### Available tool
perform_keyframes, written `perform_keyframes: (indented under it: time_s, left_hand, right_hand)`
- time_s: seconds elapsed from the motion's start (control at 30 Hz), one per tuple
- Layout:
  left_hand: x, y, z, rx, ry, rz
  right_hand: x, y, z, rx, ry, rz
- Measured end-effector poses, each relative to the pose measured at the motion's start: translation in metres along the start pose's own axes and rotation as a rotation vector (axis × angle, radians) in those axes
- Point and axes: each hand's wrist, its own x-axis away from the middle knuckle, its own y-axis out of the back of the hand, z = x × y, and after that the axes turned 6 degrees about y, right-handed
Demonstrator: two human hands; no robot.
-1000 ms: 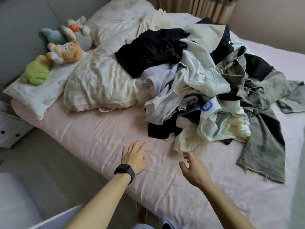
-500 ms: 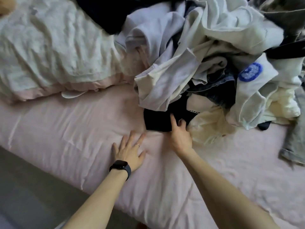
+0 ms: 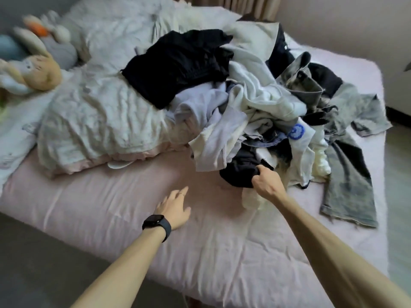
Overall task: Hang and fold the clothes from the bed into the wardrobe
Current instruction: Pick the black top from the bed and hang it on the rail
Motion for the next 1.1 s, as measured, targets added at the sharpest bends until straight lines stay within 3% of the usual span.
perform_keyframes:
  time_s: [0.13,0.37,0.57,0.77,1.0,1.1]
  left_hand:
    - [0.046,0.077,-0.056,0.036,-0.183,-0.138]
    - [0.085,0.157,-0.163,0.013,-0.478,-0.320]
    - [0.070,0.148,-0.201,-0.069,-0.394,-0.334]
    - [0.087,0.155,-0.214,0.336,-0.489,-0.408]
    - [0.132,0.243,-0.243,0.498,-0.431,-0.448]
    - [0.145,0.265,-0.244,0.531,-0.456,-0.428]
  right_hand:
    - [0.041,0.079,0.026,-0.125,-0.007,-0.092]
    - [0.081,0.172,0.075,-0.118,0.171,-0.222]
    - [0.104,0.178,0.060,-0.121,0.310,-0.240]
    - [0.117,0.223,0.042,-0.340,0.356,-0.350]
    - [0.127,0.276,0.056,-0.480,0.476,-0.499]
    - [0.132,0.291,0.060,-0.433,0.496,-0.542]
